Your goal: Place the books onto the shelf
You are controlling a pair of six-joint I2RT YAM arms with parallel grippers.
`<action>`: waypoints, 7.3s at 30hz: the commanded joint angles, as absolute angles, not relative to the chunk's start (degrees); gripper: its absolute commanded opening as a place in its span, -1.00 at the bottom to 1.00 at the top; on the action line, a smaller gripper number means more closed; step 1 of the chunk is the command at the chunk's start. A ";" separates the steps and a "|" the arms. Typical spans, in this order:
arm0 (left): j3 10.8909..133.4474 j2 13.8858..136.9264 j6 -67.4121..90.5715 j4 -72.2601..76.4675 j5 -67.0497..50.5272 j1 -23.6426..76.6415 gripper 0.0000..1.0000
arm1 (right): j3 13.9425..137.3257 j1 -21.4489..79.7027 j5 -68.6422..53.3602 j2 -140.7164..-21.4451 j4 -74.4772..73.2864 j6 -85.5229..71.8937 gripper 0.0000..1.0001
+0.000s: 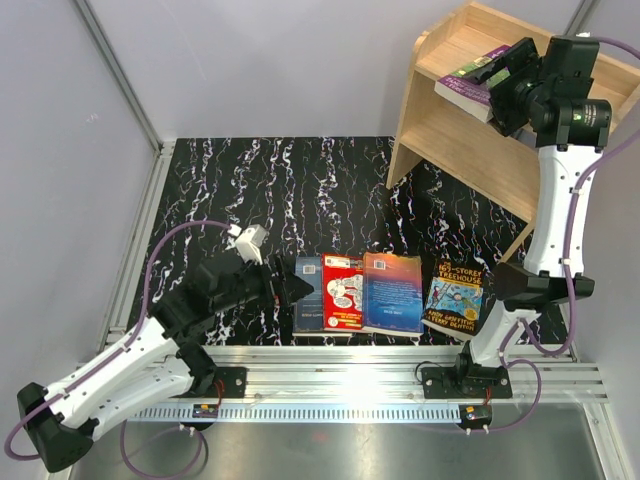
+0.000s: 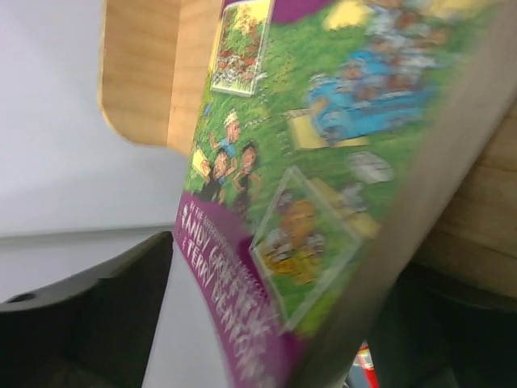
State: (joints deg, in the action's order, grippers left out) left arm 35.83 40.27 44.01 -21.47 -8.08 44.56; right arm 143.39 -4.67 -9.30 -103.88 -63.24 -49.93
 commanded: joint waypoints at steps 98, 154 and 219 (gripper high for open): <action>32.26 52.91 44.12 -14.33 -6.94 45.70 0.97 | 133.86 -8.17 -7.21 -103.91 -41.21 -46.33 0.31; 77.95 69.69 45.35 -20.75 -11.86 50.01 -1.00 | 40.95 -7.65 -48.96 -30.39 -4.55 -63.65 0.70; 79.99 64.87 38.15 -30.93 1.74 47.46 0.97 | 93.67 12.39 -26.30 -56.33 -30.92 -36.74 -1.00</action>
